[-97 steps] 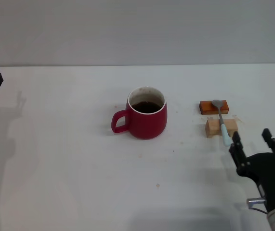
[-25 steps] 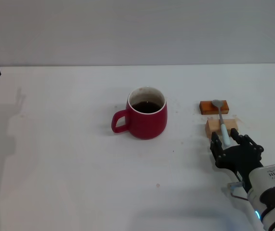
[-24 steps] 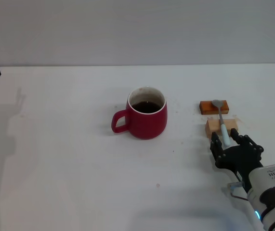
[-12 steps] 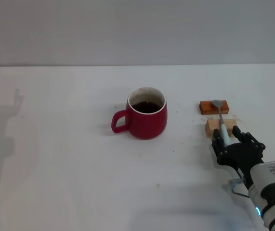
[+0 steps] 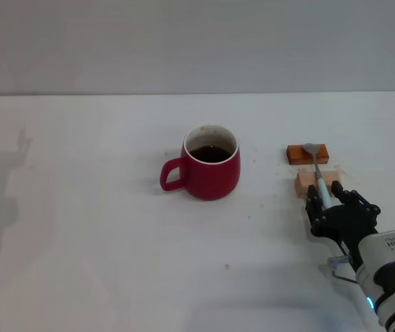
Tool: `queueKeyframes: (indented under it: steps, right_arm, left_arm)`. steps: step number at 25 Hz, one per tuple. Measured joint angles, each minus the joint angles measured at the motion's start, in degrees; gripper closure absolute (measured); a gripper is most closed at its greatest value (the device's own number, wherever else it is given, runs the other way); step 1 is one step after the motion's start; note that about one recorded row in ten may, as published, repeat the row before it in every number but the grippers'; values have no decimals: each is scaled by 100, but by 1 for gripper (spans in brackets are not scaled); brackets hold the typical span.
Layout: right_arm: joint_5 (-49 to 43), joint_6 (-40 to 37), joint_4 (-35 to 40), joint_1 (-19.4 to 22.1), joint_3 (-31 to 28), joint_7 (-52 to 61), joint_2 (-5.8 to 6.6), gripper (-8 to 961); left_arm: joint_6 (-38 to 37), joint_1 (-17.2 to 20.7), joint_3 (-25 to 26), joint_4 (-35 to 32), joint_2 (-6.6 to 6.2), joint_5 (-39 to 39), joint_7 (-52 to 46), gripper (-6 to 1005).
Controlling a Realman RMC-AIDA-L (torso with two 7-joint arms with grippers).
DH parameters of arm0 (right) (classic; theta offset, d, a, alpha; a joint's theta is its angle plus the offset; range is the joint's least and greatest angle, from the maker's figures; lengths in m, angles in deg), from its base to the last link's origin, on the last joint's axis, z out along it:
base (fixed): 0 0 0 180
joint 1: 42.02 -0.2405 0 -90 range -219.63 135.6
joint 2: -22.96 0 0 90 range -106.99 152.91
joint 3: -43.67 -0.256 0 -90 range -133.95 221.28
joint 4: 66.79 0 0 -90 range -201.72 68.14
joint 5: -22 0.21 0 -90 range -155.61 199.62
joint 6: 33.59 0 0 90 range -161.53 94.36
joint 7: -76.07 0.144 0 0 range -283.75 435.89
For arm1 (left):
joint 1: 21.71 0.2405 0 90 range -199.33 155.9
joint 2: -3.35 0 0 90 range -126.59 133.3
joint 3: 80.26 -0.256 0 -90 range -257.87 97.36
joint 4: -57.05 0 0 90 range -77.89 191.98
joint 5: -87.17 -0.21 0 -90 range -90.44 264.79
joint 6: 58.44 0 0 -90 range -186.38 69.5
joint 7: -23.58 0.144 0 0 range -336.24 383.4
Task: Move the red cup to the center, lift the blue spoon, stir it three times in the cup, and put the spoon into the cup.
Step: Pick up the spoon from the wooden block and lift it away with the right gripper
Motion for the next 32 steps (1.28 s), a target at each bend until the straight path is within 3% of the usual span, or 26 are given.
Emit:
queueKeyframes:
  steps: [32]
  right_arm:
    - [-1, 101, 9, 27, -134, 0, 0, 624]
  left_arm:
    - [1, -6, 105, -9, -9, -24, 0, 152]
